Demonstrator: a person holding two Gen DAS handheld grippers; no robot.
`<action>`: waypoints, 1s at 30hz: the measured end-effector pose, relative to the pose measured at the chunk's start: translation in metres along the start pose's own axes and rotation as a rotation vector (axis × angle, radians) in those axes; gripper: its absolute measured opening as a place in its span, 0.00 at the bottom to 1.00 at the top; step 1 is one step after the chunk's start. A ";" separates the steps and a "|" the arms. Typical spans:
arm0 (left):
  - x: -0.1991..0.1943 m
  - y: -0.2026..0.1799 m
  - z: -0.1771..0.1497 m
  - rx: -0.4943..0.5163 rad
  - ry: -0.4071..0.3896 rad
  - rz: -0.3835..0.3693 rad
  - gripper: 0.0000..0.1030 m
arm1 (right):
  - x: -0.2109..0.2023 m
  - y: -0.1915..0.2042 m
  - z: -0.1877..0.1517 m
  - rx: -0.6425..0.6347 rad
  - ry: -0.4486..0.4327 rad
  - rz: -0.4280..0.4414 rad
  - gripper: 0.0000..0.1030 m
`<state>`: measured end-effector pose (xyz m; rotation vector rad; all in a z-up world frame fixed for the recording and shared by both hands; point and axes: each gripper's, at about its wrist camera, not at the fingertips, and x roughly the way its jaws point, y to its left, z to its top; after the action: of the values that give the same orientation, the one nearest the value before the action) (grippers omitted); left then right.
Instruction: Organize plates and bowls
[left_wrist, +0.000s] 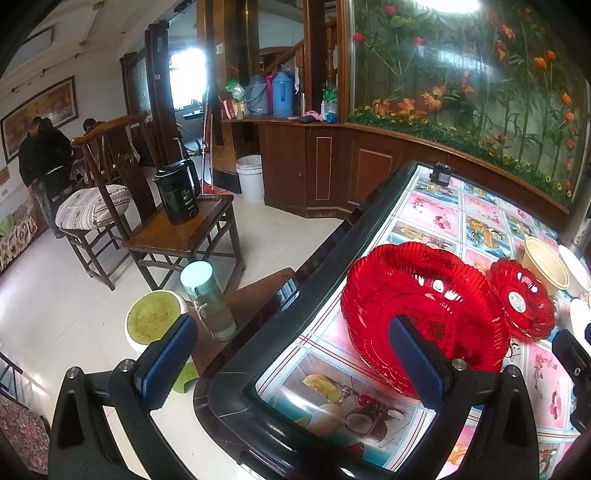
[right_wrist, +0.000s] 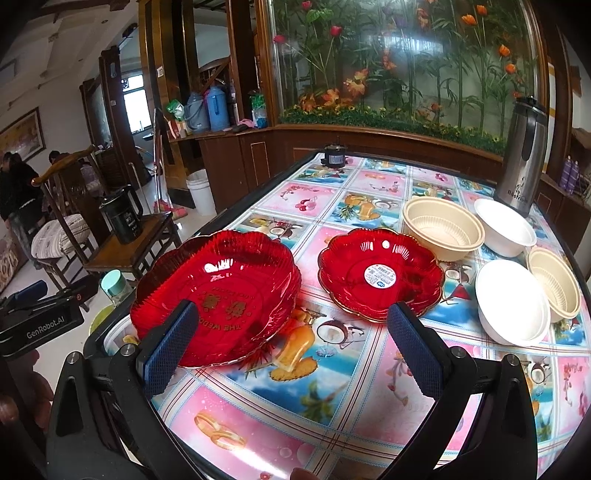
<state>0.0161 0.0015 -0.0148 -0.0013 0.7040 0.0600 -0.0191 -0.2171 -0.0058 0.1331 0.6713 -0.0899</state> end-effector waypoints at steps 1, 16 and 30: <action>0.000 0.000 0.000 0.001 0.001 0.000 1.00 | 0.000 0.000 0.000 0.002 0.001 0.002 1.00; -0.002 0.004 -0.001 -0.003 -0.003 0.000 1.00 | 0.002 0.001 -0.002 -0.017 0.003 -0.008 1.00; 0.009 -0.003 0.005 0.018 0.014 0.007 1.00 | 0.016 -0.011 0.000 0.031 0.047 0.006 1.00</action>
<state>0.0261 -0.0011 -0.0165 0.0177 0.7183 0.0603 -0.0080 -0.2289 -0.0165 0.1672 0.7170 -0.0916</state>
